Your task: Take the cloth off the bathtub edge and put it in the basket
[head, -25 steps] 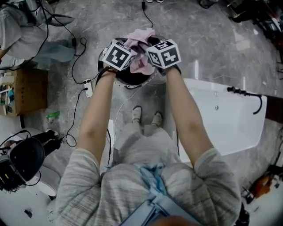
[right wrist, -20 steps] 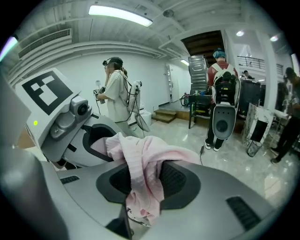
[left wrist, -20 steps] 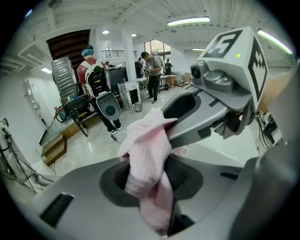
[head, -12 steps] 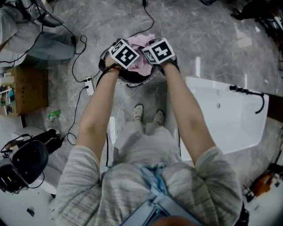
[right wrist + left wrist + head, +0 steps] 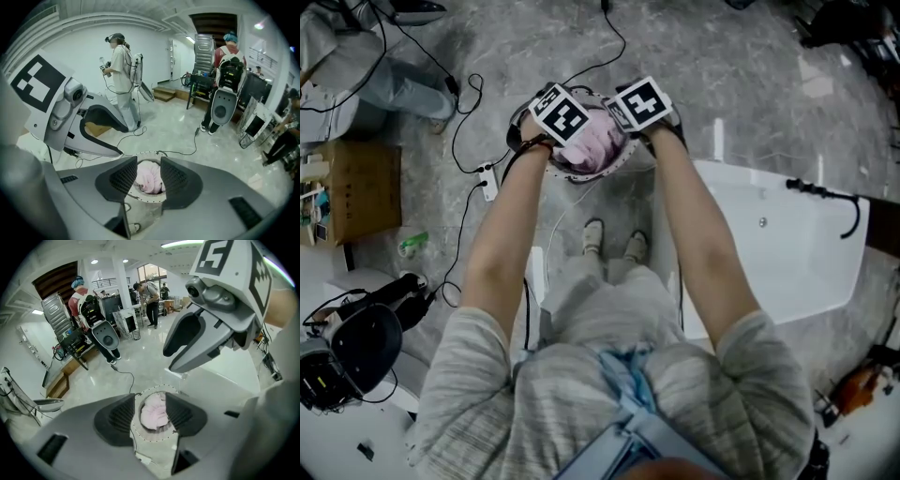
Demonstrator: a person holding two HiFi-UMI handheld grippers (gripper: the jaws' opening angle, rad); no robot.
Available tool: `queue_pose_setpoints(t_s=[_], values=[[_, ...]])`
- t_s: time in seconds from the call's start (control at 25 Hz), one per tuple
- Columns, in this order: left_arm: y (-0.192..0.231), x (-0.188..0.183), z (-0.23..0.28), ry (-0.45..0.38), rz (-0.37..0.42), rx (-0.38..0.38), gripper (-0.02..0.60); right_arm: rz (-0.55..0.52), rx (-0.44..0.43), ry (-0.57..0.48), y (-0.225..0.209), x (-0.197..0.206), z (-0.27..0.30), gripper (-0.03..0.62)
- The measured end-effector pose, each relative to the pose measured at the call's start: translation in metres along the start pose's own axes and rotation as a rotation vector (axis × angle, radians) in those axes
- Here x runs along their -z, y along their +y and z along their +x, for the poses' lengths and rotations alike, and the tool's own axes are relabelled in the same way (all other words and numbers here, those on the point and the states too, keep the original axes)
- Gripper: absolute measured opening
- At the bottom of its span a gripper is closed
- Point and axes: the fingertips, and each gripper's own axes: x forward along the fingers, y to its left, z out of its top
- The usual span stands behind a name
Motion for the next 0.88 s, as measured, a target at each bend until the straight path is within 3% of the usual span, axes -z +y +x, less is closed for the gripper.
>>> queue_pose_setpoints(t_s=[0.48, 0.64, 0.76, 0.88], values=[[-0.028, -0.008, -0.005, -0.059, -0.023, 0.022, 0.190, 0.054, -0.027, -0.097, 0.009, 0.020, -0.020, 0.130], [-0.023, -0.012, -0.017, -0.111, -0.046, 0.015, 0.190, 0.086, -0.030, -0.157, 0.012, 0.017, -0.025, 0.130], [-0.025, -0.014, -0.023, -0.191, -0.116, 0.039, 0.189, 0.108, -0.027, -0.233, 0.014, 0.015, -0.035, 0.130], [-0.032, -0.015, -0.028, -0.232, -0.130, 0.058, 0.189, 0.129, -0.071, -0.303, 0.025, 0.018, -0.043, 0.129]])
